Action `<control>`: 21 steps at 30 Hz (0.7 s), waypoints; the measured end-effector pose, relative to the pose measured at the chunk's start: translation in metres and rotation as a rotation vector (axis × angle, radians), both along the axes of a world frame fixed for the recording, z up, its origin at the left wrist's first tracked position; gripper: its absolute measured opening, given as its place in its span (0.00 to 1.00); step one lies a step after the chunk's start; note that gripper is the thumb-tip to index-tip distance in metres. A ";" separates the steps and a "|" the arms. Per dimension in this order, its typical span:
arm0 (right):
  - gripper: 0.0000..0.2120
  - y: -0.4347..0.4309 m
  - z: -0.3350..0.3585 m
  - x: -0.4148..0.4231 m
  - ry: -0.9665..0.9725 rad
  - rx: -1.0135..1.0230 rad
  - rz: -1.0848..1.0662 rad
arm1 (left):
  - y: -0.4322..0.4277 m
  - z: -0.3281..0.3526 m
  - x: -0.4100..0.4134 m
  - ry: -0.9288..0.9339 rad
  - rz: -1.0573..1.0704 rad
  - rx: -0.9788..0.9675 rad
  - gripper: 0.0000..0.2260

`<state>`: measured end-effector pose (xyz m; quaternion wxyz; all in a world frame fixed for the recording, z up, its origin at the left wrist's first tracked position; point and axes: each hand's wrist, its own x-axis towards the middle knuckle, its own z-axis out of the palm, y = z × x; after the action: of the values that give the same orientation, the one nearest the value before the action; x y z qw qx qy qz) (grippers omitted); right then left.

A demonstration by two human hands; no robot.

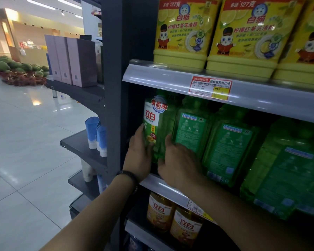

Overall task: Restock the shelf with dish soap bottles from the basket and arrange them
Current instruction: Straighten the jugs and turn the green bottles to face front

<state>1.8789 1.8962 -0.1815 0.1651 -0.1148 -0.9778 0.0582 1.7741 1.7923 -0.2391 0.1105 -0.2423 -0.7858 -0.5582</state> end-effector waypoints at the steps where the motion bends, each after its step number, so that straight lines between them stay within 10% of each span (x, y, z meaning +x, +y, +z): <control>1: 0.39 0.000 0.005 -0.002 -0.022 -0.028 -0.015 | 0.003 0.003 0.001 -0.007 0.040 -0.005 0.31; 6: 0.22 -0.001 0.008 0.006 0.000 -0.092 0.031 | 0.018 0.013 0.008 -0.027 0.115 0.021 0.32; 17: 0.42 0.026 -0.001 0.047 0.027 -0.352 -0.001 | 0.035 0.021 0.014 -0.078 0.184 0.031 0.25; 21: 0.39 0.028 -0.006 0.059 0.086 -0.519 -0.060 | 0.041 0.022 0.028 0.033 0.277 0.075 0.08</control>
<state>1.9380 1.9244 -0.1879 0.1734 -0.1796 -0.9184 0.3069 1.8023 1.8334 -0.2173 0.2083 -0.1363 -0.7884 -0.5625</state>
